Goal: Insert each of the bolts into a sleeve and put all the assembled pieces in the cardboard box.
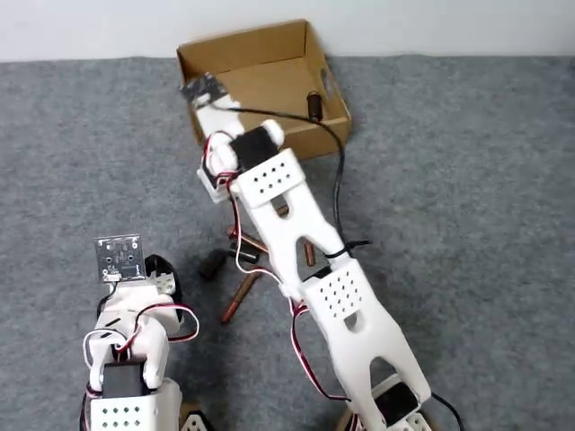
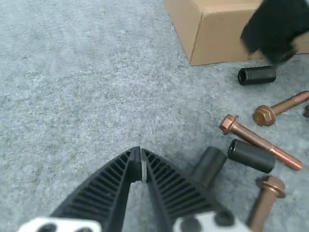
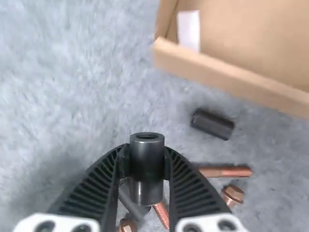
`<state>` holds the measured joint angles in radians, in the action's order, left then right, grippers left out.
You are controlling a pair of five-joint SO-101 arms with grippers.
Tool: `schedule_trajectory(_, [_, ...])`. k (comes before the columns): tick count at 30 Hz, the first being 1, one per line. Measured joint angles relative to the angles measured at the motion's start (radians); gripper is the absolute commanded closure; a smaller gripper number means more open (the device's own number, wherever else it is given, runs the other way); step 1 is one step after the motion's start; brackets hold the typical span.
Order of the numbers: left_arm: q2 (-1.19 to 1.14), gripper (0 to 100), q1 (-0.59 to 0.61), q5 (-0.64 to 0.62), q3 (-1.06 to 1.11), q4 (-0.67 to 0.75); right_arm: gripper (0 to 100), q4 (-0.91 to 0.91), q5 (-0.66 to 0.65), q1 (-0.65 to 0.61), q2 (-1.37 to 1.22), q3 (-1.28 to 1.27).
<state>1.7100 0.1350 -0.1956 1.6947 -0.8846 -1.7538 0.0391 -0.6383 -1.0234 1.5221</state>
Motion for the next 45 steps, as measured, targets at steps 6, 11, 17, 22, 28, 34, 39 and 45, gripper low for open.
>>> schedule_trajectory(6, [0.0,99,-0.011,-0.003,-0.066,-0.031,99.1,0.0,0.077,0.052,0.23,-0.19])
schedule_trajectory(11, [0.0,99,-0.014,0.049,-0.189,-0.141,99.1,0.0,0.141,0.12,0.489,-0.5])
schedule_trajectory(17, [0.0,99,-0.014,0.11,-0.272,-0.285,99.1,-0.002,0.195,0.193,0.804,-0.845])
schedule_trajectory(22, [-0.129,99,-0.015,0.157,-0.353,-0.292,99.1,-0.002,0.213,0.25,1.034,-1.1])
schedule_trajectory(28, [-0.483,99,-0.086,0.161,-0.58,-0.328,99.1,-0.002,0.213,0.331,1.277,-1.359])
schedule_trajectory(34, [-0.821,99,-0.265,0.135,-0.746,-0.439,99.1,-0.002,0.213,0.445,1.482,-1.582])
schedule_trajectory(39, [-1.053,87,-0.358,0.075,-0.825,-0.445,99.1,-0.002,0.21,0.526,1.665,-1.768])
schedule_trajectory(45, [-1.29,77,-0.381,-0.041,-0.937,-0.445,99.1,-0.002,0.153,0.589,1.89,-1.964])
